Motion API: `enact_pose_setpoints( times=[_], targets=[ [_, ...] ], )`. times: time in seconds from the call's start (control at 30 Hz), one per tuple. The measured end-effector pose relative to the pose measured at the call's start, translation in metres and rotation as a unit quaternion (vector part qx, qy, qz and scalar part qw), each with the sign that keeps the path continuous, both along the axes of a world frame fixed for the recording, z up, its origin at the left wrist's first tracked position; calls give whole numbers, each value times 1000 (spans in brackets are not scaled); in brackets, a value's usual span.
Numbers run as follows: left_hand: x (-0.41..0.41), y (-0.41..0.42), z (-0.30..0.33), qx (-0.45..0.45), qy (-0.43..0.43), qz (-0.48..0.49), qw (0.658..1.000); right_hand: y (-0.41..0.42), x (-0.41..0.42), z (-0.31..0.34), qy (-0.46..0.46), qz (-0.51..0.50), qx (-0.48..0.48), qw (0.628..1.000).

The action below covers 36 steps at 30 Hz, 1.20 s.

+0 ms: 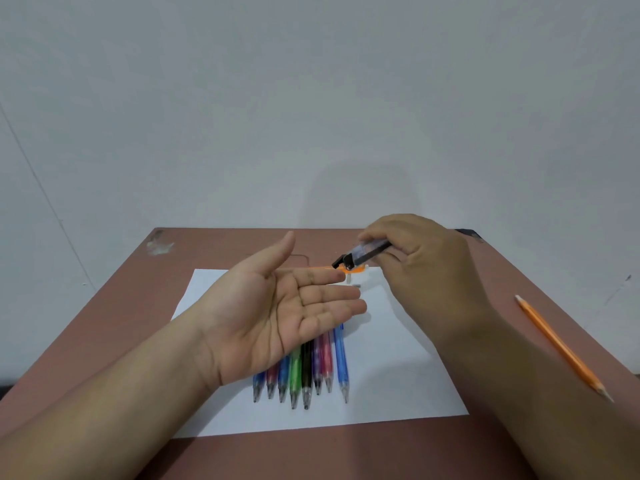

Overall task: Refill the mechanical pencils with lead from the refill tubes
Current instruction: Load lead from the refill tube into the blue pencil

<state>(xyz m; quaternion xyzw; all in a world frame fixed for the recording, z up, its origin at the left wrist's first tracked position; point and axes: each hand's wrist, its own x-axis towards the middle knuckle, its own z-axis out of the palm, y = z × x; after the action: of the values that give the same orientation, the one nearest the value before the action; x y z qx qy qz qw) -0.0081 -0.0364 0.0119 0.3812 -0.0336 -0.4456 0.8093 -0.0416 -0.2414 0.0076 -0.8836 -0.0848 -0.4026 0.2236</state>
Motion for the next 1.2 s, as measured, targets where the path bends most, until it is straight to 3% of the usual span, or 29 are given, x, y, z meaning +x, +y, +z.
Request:
enact_pose_setpoints(
  times=[0.13, 0.27, 0.4, 0.6, 0.7, 0.8, 0.93, 1.07, 1.2],
  targets=[
    [-1, -1, -1, -9, 8, 0, 1000, 2, -4, 4, 66, 13, 65, 996],
    [0, -1, -1, -17, 11, 1, 1000, -1, -2, -1, -32, 20, -79, 996],
    [0, -1, -2, -15, 3, -1, 1000, 3, -4, 3, 54, 49, 4, 997],
    [1, -1, -3, -28, 0, -7, 1000, -3, 3, -8, 0, 51, -99, 994],
    [1, -1, -2, -19, -4, -1, 1000, 1, 2, -2, 38, 60, -17, 997],
    [1, -1, -2, -28, -2, -8, 1000, -2, 4, -9, -18, 48, -91, 994],
    [1, -1, -2, -20, -7, -6, 1000, -1, 3, -4, 41, 71, -1, 997],
    [0, 0, -2, -31, -3, -9, 999, -4, 3, -9, -23, 63, -88, 994],
    [0, 0, -2, -25, -5, -5, 1000, -1, 4, -4, 25, 73, -24, 997]
  ],
)
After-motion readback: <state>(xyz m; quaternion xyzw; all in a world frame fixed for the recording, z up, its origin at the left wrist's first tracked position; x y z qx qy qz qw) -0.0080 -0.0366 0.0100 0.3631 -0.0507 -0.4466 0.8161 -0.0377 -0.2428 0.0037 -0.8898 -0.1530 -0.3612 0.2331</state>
